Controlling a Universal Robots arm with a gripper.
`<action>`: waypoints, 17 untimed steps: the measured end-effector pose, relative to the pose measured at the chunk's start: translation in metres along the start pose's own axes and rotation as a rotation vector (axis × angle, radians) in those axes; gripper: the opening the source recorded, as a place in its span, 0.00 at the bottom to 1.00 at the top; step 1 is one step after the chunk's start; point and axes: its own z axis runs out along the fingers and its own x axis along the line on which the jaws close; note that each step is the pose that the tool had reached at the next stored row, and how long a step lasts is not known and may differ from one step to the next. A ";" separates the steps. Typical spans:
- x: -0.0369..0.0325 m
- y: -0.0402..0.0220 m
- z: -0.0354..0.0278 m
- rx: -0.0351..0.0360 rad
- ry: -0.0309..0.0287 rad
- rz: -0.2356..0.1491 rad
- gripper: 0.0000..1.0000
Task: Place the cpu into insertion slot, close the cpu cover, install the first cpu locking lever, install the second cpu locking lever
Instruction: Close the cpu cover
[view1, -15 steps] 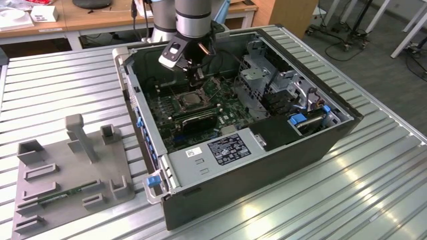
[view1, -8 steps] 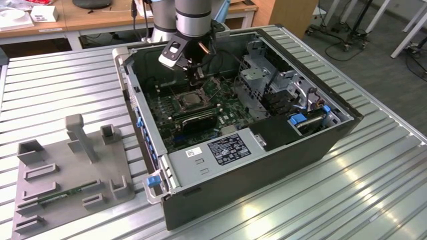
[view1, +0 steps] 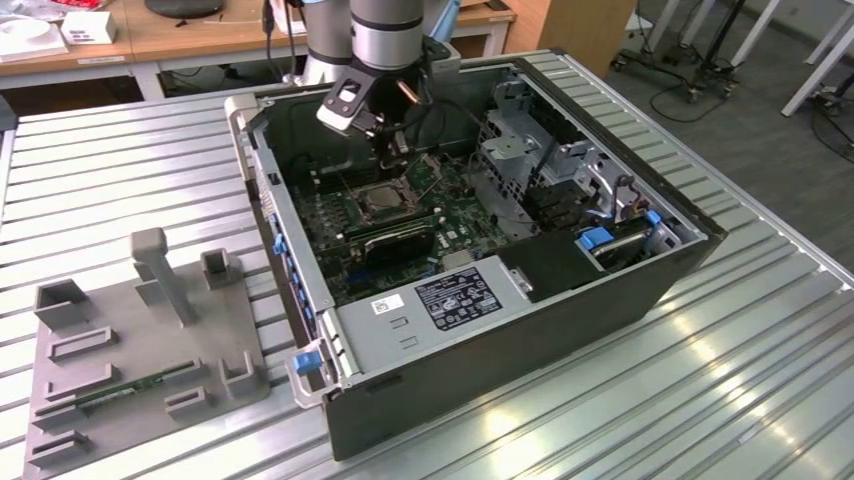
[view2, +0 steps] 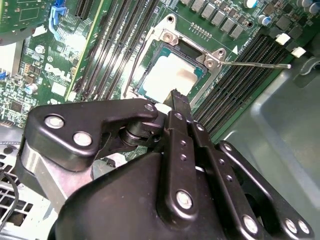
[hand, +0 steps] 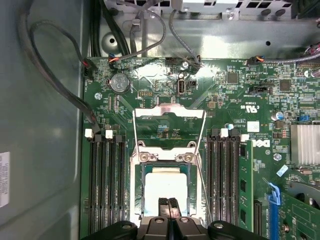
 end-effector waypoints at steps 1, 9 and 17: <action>0.0000 0.0001 -0.0018 0.0000 0.0000 0.000 0.11; 0.0000 0.0002 -0.0057 0.0000 0.0000 0.000 0.11; 0.0001 0.0050 -0.0055 0.0000 0.0000 0.000 0.11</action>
